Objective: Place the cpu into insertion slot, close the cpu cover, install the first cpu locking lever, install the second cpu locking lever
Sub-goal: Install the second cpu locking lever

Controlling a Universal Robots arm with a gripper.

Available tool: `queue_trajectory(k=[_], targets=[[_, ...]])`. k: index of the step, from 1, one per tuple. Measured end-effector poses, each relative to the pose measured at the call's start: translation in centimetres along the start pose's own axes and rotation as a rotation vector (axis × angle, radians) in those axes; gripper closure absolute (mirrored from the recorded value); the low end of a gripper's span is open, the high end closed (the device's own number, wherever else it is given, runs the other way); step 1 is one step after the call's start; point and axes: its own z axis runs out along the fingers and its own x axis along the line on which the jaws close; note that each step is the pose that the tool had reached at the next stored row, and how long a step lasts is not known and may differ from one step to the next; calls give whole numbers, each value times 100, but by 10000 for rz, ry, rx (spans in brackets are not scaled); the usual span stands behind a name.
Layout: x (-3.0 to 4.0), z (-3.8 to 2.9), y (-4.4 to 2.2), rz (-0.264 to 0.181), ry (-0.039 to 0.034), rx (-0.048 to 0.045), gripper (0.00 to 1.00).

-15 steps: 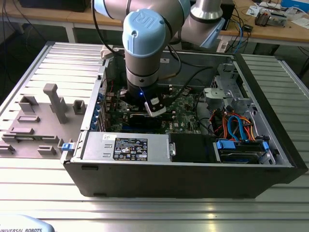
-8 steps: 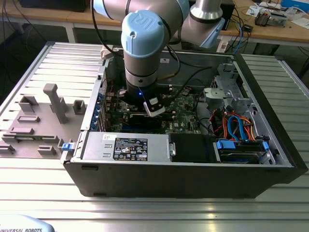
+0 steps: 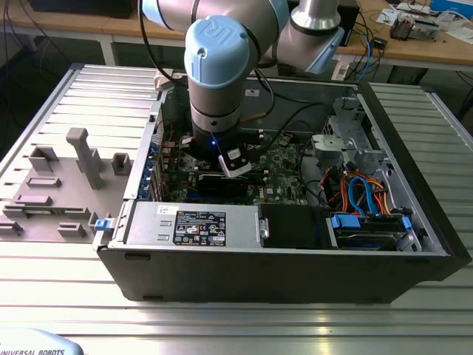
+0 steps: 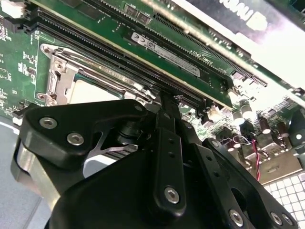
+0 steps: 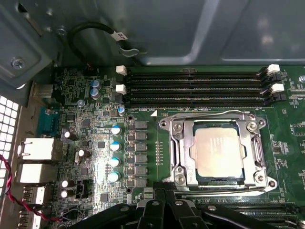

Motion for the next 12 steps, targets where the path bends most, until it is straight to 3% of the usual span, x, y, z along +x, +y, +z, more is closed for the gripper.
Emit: queue_trajectory(k=[7, 12], targets=[[2, 13, 11, 0, -1, -31, 89], [2, -21, 10, 1, 1, -32, 89]])
